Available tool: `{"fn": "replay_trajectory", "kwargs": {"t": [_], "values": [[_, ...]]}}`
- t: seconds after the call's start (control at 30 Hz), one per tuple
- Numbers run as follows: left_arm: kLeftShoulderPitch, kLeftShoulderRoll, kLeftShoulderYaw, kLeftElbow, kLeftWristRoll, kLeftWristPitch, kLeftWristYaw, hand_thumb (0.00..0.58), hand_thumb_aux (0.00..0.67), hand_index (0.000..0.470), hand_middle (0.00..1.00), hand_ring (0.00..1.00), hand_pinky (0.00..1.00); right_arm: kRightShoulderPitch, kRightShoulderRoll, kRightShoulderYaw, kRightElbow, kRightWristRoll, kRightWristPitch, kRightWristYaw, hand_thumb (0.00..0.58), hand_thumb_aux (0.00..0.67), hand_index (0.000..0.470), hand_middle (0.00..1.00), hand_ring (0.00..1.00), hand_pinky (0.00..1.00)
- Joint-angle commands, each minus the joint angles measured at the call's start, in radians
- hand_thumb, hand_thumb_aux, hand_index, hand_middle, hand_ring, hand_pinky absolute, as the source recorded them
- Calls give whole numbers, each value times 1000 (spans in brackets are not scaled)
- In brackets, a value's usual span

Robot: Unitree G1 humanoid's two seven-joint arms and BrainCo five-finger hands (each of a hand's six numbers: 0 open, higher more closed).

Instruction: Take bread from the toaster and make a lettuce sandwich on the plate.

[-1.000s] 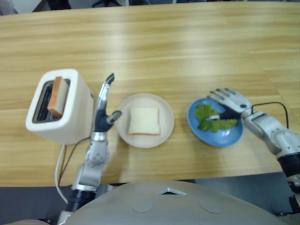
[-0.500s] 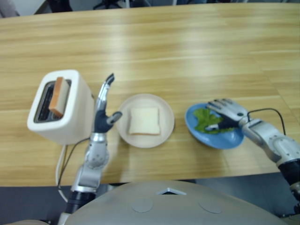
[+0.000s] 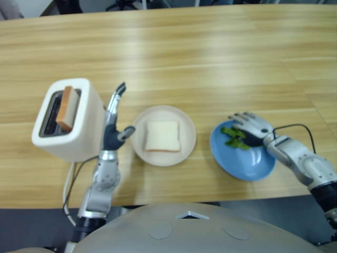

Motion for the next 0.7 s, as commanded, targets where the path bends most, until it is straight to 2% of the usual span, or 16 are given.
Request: {"fn": "replay_trajectory", "kwargs": {"t": [0.03, 0.33, 0.7], "values": [[1, -4, 11, -3, 14, 13, -5, 0, 0, 0, 0, 0, 0, 9, -6, 29, 4, -18, 0, -7, 580, 670, 460, 0, 0, 0], [-10, -4, 14, 7, 27, 13, 1, 0, 0, 0, 0, 0, 0, -11, 2, 35, 9, -18, -2, -57, 580, 670, 460, 0, 0, 0], [-37, -3, 28, 21, 21, 11, 4, 0, 0, 0, 0, 0, 0, -92, 9, -8, -49, 24, -14, -164, 580, 670, 460, 0, 0, 0]]}}
